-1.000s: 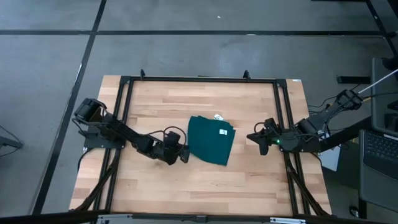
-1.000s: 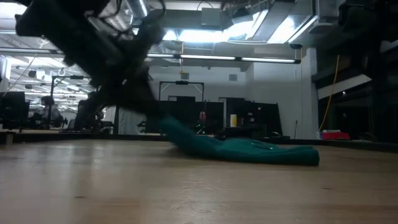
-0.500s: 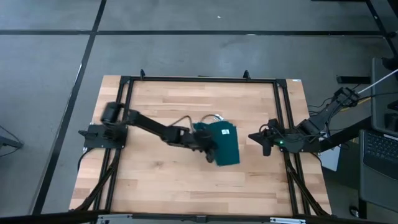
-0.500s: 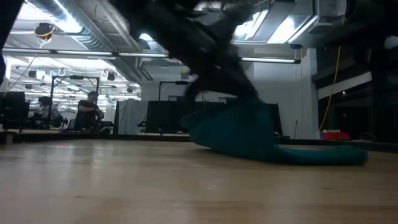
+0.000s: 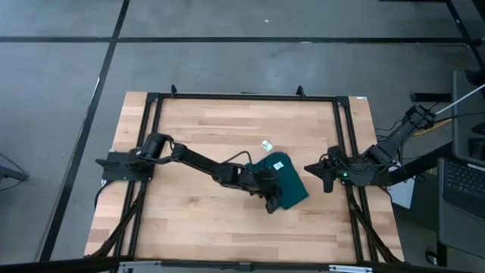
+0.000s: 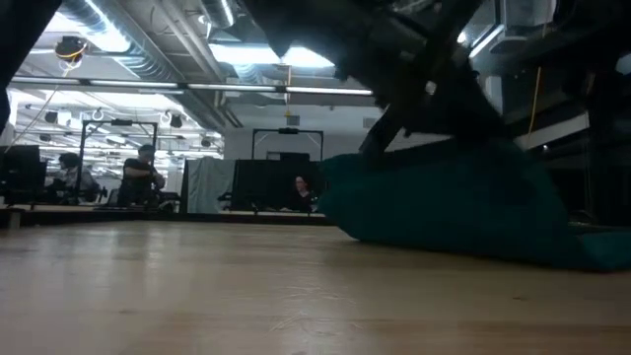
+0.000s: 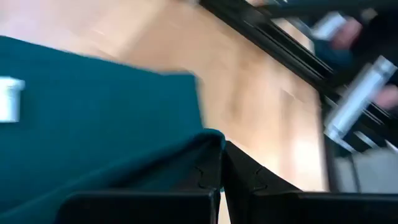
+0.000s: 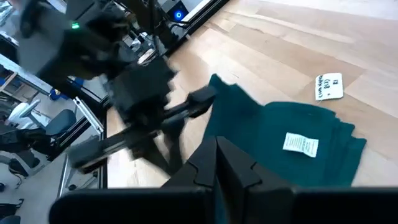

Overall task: Fold microfiber towels
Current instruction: Fold the green napkin

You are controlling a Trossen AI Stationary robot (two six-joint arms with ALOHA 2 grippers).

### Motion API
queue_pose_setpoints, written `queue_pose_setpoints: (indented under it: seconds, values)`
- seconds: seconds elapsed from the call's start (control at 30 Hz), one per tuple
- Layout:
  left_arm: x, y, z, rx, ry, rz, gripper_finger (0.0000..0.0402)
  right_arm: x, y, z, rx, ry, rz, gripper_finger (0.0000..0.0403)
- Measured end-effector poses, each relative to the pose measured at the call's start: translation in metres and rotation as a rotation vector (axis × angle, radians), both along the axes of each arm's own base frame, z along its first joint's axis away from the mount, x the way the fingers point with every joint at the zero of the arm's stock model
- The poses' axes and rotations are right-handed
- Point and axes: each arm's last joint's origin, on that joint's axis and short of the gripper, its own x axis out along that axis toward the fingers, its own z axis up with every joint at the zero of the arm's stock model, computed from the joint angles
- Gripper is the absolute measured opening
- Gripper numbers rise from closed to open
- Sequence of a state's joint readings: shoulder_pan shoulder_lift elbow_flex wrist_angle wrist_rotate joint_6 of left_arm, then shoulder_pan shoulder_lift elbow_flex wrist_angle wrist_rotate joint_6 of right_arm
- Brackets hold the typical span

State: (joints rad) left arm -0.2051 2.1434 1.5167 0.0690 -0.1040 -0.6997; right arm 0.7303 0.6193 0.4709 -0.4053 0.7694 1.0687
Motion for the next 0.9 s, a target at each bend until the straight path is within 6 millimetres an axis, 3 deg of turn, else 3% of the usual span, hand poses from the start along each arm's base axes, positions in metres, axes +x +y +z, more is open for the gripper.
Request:
queue_pose_setpoints:
  seconds: [0.2, 0.33, 0.57, 0.73, 0.9]
  values:
    - [0.008, -0.013, -0.018, -0.011, 0.101, -0.114, 0.0002, 0.0, -0.001, 0.001, -0.016, -0.022, -0.029, 0.0009]
    - [0.019, 0.005, -0.015, -0.011, 0.079, -0.082, 0.0002, 0.001, -0.001, 0.002, -0.023, -0.033, -0.035, 0.0011]
    - [0.041, 0.046, 0.019, 0.056, -0.038, -0.086, 0.0002, 0.001, -0.001, 0.003, -0.022, -0.042, -0.044, 0.0008]
    - [0.065, 0.076, 0.003, 0.048, -0.02, -0.121, 0.0002, 0.0, -0.002, 0.008, -0.036, -0.086, -0.058, 0.0013]
    - [0.092, 0.076, 0.005, 0.038, -0.102, -0.158, 0.0002, -0.007, -0.007, 0.019, -0.056, -0.147, -0.079, 0.0032]
